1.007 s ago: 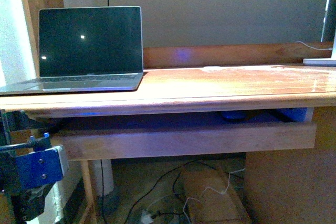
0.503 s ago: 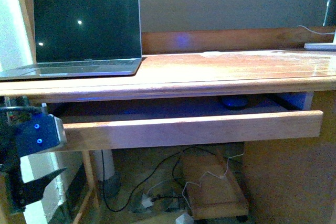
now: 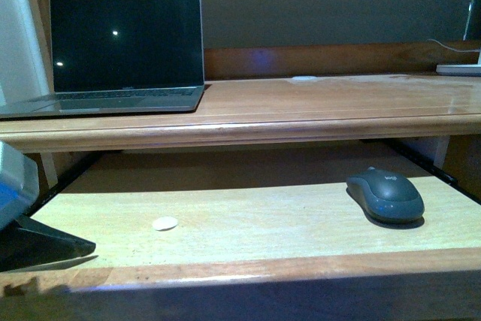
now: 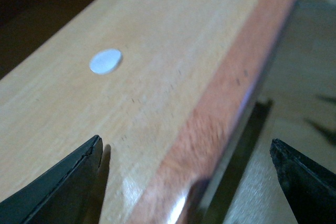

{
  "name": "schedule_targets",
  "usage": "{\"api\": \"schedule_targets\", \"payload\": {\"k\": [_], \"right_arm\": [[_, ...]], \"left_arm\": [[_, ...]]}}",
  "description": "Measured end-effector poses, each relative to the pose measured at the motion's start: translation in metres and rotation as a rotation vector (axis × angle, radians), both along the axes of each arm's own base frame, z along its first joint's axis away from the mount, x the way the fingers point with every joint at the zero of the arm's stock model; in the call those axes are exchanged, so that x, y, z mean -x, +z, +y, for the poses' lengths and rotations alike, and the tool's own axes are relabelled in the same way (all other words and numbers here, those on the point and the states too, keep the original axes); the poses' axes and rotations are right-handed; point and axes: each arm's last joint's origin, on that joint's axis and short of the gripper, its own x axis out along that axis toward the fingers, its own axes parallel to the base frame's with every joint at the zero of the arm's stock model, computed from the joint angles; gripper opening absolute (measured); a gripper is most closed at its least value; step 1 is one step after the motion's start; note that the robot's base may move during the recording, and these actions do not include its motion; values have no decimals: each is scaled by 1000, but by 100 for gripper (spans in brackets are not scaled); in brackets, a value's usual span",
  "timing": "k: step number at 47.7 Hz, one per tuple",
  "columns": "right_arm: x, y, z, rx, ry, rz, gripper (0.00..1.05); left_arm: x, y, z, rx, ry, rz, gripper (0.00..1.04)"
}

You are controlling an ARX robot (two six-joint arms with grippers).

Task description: Place mouse

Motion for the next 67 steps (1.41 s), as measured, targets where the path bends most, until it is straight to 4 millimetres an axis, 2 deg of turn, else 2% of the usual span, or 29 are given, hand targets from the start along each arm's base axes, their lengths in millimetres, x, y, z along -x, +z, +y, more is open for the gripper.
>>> {"api": "schedule_targets", "payload": {"k": [8,11,14,19,26,32,35,38,42,53,57,60,64,67], "right_arm": [[0,0,0,0,0,0,97],[0,0,0,0,0,0,97],[0,0,0,0,0,0,97],[0,0,0,0,0,0,97],[0,0,0,0,0,0,97],[0,0,0,0,0,0,97],[0,0,0,0,0,0,97],[0,0,0,0,0,0,97],[0,0,0,0,0,0,97],[0,0,0,0,0,0,97],[0,0,0,0,0,0,97],[-3,-3,0,-104,105,64,97],[-19,-3,-3,-279,120,112,97],[-36,6,-6,-332,79,92,97]], "left_arm": [[15,49,-5,323,248,-18,97],[25,58,-6,408,353,23,97],[38,59,-6,486,468,86,97],[60,49,-4,537,639,168,97],[96,46,-7,609,692,232,97],[132,41,-8,544,887,-77,78],[147,31,-1,470,982,-150,67],[159,20,5,430,985,-172,56],[165,12,11,435,965,-208,42],[166,5,21,430,966,-232,2],[166,3,30,423,965,-236,3],[166,2,32,423,977,-241,3],[166,-9,32,421,973,-238,3],[166,-11,32,418,975,-234,3]]}}
